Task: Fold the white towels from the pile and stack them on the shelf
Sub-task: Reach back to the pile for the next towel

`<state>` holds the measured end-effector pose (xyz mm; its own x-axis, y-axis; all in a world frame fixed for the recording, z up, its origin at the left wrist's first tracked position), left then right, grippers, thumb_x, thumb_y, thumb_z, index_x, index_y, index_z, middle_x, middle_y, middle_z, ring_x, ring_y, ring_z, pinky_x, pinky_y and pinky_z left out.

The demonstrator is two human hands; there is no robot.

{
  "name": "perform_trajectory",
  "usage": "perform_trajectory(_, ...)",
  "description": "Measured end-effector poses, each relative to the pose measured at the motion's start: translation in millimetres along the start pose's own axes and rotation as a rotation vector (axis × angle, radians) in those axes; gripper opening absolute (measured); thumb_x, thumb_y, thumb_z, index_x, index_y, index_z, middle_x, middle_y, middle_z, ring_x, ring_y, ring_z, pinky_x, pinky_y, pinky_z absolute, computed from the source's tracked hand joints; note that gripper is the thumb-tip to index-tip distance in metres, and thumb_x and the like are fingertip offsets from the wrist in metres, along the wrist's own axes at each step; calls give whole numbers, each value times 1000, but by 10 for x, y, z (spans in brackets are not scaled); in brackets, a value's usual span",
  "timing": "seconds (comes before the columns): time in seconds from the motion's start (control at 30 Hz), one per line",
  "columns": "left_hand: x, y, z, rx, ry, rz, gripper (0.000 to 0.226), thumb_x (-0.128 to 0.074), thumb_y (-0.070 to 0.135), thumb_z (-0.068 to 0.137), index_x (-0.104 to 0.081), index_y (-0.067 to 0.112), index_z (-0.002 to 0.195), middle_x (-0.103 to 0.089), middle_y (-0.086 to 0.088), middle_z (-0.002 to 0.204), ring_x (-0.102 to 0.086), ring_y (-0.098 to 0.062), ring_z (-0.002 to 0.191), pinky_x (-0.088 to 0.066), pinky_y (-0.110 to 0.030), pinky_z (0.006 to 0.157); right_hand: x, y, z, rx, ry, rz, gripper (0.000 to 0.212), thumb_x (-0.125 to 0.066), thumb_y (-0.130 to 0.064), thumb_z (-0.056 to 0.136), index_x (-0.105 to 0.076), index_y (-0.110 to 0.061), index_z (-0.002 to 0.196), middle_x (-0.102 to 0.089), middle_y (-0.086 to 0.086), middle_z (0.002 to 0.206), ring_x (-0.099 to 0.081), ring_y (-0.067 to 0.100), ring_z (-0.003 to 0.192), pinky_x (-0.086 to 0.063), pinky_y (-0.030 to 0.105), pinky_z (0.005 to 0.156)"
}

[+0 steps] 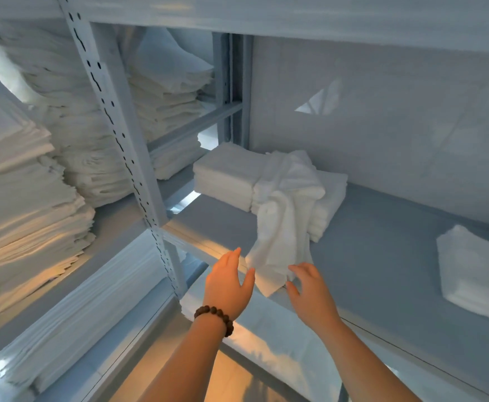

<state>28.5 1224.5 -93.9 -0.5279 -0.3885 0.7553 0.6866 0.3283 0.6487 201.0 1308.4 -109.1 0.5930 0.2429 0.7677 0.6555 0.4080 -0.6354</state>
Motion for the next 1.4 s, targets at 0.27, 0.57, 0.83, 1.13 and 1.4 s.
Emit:
perform_trajectory(0.27,-255,309,773,-120,-71,29,55,-45,42,93,-34,19,142,-42,-1,142,-40,-19,129,-35,-34,105,244,384,596,-112,123,-23,35,-57,-15,89,-58,-10,123,-47,11,131,-49,27,121,-40,33,101)
perform_trajectory(0.57,-408,743,1855,-210,-166,55,58,-42,39,96,-26,16,146,-31,-4,151,-26,-20,139,-27,-40,112,741,498,1524,-160,236,-57,36,-56,-10,89,-56,-5,124,-44,14,133,-49,28,121,-39,35,103)
perform_trajectory(0.83,-596,903,2351,-314,-285,67,48,-46,38,94,-38,28,140,-30,2,151,-27,-16,138,-28,-38,112,771,572,2206,-211,161,-243,34,-49,-16,92,-59,-21,124,-13,3,157,-29,24,137,-38,35,105)
perform_trajectory(1.13,-1012,935,2584,-431,-470,222,55,-34,42,98,-28,18,146,-8,4,158,-9,-15,145,-14,-39,117,991,137,2291,-61,407,-111,35,-47,-3,92,-52,0,127,-42,10,143,-54,27,118,-40,29,101)
perform_trajectory(1.4,-660,1150,2590,-479,-243,-72,55,-46,15,94,-28,14,145,-20,-2,154,-45,-20,126,-30,-20,102,1553,-70,1853,-121,726,-42,42,-56,2,85,-53,-4,126,-46,8,137,-59,28,101,-43,24,88)
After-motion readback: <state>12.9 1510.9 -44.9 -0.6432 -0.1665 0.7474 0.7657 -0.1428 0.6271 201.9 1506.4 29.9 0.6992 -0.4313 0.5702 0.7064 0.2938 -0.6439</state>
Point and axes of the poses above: each hand's wrist, its own z-axis towards the middle knuckle, its own x-axis out of the back of the hand, y = z × x, the point moved 10 cm from there along z, towards the middle knuckle
